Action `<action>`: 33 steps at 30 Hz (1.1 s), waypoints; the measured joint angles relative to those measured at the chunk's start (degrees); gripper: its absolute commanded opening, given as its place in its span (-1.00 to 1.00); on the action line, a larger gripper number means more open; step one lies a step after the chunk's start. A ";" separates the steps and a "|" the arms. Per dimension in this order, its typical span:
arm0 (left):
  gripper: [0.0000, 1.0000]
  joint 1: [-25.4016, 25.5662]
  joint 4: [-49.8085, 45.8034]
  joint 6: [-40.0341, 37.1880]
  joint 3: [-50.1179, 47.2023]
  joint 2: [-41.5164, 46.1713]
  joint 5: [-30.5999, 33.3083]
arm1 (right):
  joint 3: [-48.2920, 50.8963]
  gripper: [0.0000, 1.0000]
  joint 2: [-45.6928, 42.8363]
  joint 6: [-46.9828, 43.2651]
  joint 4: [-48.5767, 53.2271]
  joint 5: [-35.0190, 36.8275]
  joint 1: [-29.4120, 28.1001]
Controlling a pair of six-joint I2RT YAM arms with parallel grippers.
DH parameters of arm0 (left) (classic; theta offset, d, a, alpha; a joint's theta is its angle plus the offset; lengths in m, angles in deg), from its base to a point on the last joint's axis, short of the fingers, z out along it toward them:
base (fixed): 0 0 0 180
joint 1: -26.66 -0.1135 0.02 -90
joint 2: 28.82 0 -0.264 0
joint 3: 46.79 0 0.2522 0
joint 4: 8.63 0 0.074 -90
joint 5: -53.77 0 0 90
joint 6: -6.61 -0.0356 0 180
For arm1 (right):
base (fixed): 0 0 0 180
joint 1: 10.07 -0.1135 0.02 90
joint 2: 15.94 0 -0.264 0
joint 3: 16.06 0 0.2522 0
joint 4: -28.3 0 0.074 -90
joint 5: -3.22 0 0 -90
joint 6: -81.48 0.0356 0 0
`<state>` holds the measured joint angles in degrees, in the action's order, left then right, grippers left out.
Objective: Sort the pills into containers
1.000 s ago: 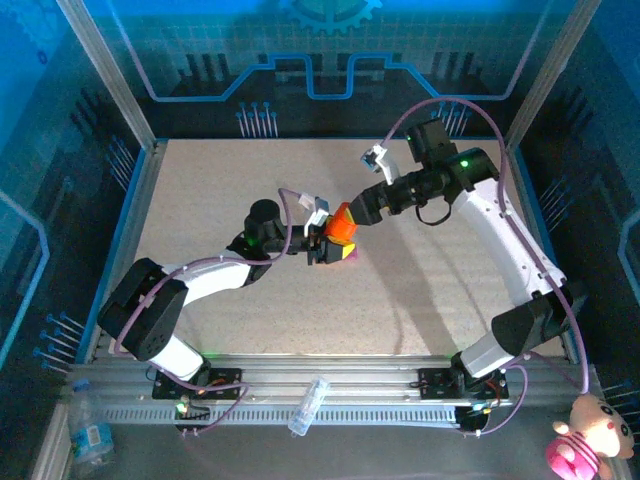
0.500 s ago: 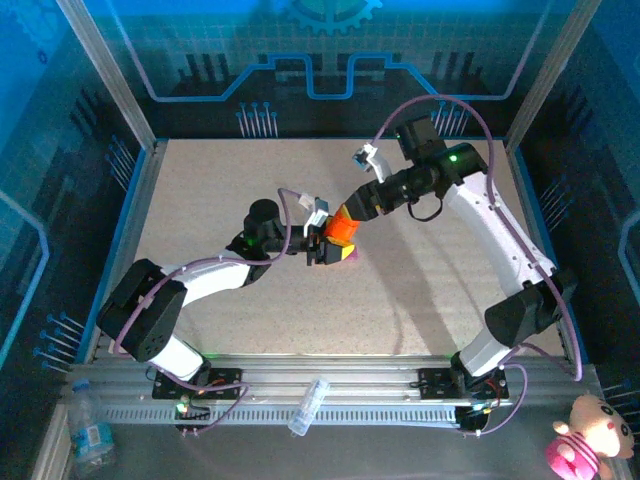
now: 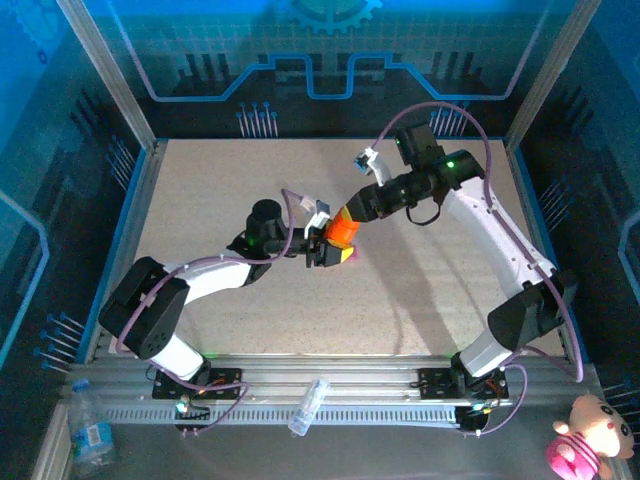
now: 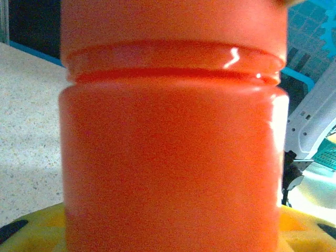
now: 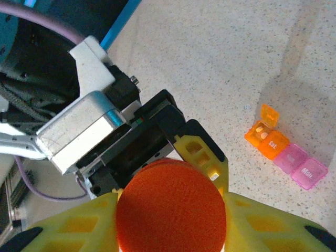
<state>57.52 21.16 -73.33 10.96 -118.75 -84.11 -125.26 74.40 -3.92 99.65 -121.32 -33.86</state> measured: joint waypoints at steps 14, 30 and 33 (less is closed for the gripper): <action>-1.00 0.15 -3.39 -2.10 -0.04 -1.20 4.15 | 19.23 -0.05 -10.86 27.36 -23.17 12.44 -3.06; -1.00 -1.97 4.24 0.87 2.40 -1.20 0.81 | -5.81 0.75 -4.11 6.38 -5.66 -1.38 5.84; -1.00 -2.21 4.52 1.66 3.28 -1.20 -0.55 | -9.01 0.76 -0.81 2.43 -1.70 -2.84 5.79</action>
<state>55.31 25.69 -71.67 14.24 -119.96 -84.66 -134.27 73.59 -1.49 97.94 -124.16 -28.07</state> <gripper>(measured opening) 0.518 0.875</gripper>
